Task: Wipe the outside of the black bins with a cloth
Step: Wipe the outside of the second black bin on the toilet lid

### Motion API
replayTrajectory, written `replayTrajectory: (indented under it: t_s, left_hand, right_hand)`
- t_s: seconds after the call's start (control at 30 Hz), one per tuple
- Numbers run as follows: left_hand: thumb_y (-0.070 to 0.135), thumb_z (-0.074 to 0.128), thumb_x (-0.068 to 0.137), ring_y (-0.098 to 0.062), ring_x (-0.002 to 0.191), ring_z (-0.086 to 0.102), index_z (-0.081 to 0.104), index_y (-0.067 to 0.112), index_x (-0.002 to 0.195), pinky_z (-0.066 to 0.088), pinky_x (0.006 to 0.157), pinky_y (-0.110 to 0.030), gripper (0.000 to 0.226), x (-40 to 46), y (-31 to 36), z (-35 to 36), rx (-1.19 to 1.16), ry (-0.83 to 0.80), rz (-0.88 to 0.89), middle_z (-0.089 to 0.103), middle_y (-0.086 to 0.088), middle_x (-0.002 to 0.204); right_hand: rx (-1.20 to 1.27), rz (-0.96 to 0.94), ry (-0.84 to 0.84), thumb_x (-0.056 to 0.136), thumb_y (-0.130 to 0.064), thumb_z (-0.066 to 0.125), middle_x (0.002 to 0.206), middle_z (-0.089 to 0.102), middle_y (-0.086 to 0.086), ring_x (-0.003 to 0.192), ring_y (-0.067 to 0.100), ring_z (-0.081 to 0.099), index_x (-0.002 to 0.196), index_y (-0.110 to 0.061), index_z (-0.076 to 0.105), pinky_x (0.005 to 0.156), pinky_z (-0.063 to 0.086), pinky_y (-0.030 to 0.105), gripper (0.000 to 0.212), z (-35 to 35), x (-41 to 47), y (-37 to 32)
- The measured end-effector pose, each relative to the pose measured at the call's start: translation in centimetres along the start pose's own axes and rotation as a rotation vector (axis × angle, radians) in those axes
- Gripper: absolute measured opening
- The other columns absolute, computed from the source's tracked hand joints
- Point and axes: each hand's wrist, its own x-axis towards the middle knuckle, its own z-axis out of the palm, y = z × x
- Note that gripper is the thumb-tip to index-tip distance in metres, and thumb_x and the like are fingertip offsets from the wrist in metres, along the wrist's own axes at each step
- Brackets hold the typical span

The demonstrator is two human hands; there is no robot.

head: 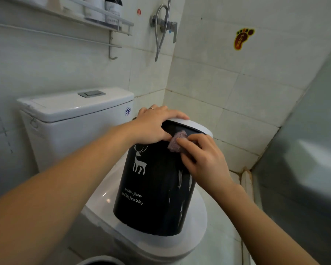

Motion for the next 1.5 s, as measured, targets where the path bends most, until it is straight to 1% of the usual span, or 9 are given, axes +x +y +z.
replayTrajectory:
  t_s: [0.13, 0.3, 0.57, 0.8, 0.9, 1.0, 1.3, 1.43, 1.5]
  left_hand:
    - [0.027, 0.064, 0.089, -0.017, 0.119, 0.038, 0.045, 0.060, 0.129, 0.021, 0.112, -0.045, 0.056, 0.2, 0.0, -0.2, -0.003, -0.004, -0.005, 0.044, 0.014, 0.100]
    - [0.021, 0.066, 0.086, -0.014, 0.115, 0.036, 0.041, 0.066, 0.125, 0.020, 0.111, -0.042, 0.064, 0.2, -0.4, -0.3, -0.030, -0.014, -0.005, 0.046, 0.013, 0.104]
    - [0.020, 0.067, 0.086, -0.014, 0.116, 0.035, 0.042, 0.065, 0.123, 0.020, 0.110, -0.040, 0.064, 0.4, -0.6, -0.2, -0.039, 0.002, -0.017, 0.048, 0.010, 0.109]
    - [0.017, 0.067, 0.085, -0.013, 0.117, 0.034, 0.043, 0.063, 0.119, 0.016, 0.103, -0.032, 0.062, 0.4, -0.9, -0.4, -0.069, 0.005, -0.036, 0.050, 0.008, 0.114]
    - [0.017, 0.068, 0.085, -0.013, 0.116, 0.034, 0.045, 0.061, 0.123, 0.018, 0.105, -0.034, 0.062, 0.5, -0.7, -0.3, -0.050, 0.010, -0.030, 0.048, 0.010, 0.112]
    - [0.018, 0.067, 0.084, -0.012, 0.114, 0.033, 0.042, 0.064, 0.119, 0.019, 0.108, -0.037, 0.063, 0.6, -0.5, -0.3, -0.044, 0.010, -0.025, 0.045, 0.012, 0.111]
    - [0.018, 0.069, 0.081, -0.018, 0.120, 0.036, 0.046, 0.061, 0.123, 0.021, 0.110, -0.039, 0.065, 0.5, -0.6, -0.2, -0.035, 0.013, -0.033, 0.048, 0.009, 0.112]
    - [0.027, 0.078, 0.072, -0.017, 0.123, 0.035, 0.045, 0.063, 0.123, 0.018, 0.100, -0.031, 0.070, 0.3, -0.6, -0.2, -0.035, 0.007, -0.029, 0.050, 0.011, 0.119]
    - [0.032, 0.083, 0.068, -0.018, 0.123, 0.035, 0.044, 0.064, 0.121, 0.019, 0.100, -0.032, 0.073, 0.2, -0.6, -0.2, -0.041, 0.006, -0.024, 0.052, 0.009, 0.122]
  right_hand:
    - [-0.020, -0.009, -0.002, 0.082, -0.004, 0.074, 0.097, 0.066, 0.015, 0.083, 0.036, 0.061, 0.108, -0.008, 0.074, 0.061, 0.054, 0.043, 0.027, 0.0, 1.3, 0.4]
    - [-0.039, -0.014, -0.002, 0.082, -0.003, 0.073, 0.099, 0.065, 0.013, 0.084, 0.034, 0.062, 0.110, -0.010, 0.074, 0.060, 0.055, 0.042, 0.029, -0.7, 0.7, 2.7]
    - [-0.012, 0.049, 0.015, 0.083, -0.006, 0.074, 0.099, 0.065, 0.013, 0.087, 0.032, 0.062, 0.109, -0.009, 0.073, 0.066, 0.054, 0.041, 0.027, 0.0, 0.0, 2.2]
    - [0.008, -0.147, -0.124, 0.091, -0.014, 0.064, 0.100, 0.064, 0.013, 0.080, 0.028, 0.059, 0.111, -0.009, 0.072, 0.062, 0.052, 0.038, 0.022, 0.3, -3.2, 1.4]
    - [0.011, -0.036, -0.043, 0.086, -0.007, 0.068, 0.100, 0.064, 0.013, 0.082, 0.032, 0.060, 0.110, -0.008, 0.072, 0.068, 0.053, 0.041, 0.024, 0.3, -1.5, 1.8]
    - [0.018, 0.100, 0.025, 0.083, -0.005, 0.073, 0.101, 0.065, 0.013, 0.090, 0.033, 0.062, 0.110, -0.008, 0.073, 0.071, 0.054, 0.041, 0.028, 0.6, -0.2, 1.7]
    - [0.063, -0.018, -0.078, 0.085, -0.005, 0.073, 0.101, 0.065, 0.014, 0.082, 0.031, 0.059, 0.111, -0.007, 0.073, 0.067, 0.053, 0.040, 0.026, 0.7, -4.2, 0.4]
    - [0.046, 0.133, 0.005, 0.083, -0.002, 0.074, 0.100, 0.065, 0.014, 0.086, 0.032, 0.061, 0.111, -0.006, 0.072, 0.068, 0.053, 0.043, 0.028, 0.5, -2.2, 0.7]
    - [0.043, 0.158, 0.018, 0.083, -0.003, 0.074, 0.101, 0.064, 0.015, 0.087, 0.032, 0.061, 0.111, -0.005, 0.072, 0.067, 0.053, 0.042, 0.028, 0.8, -2.2, 0.3]
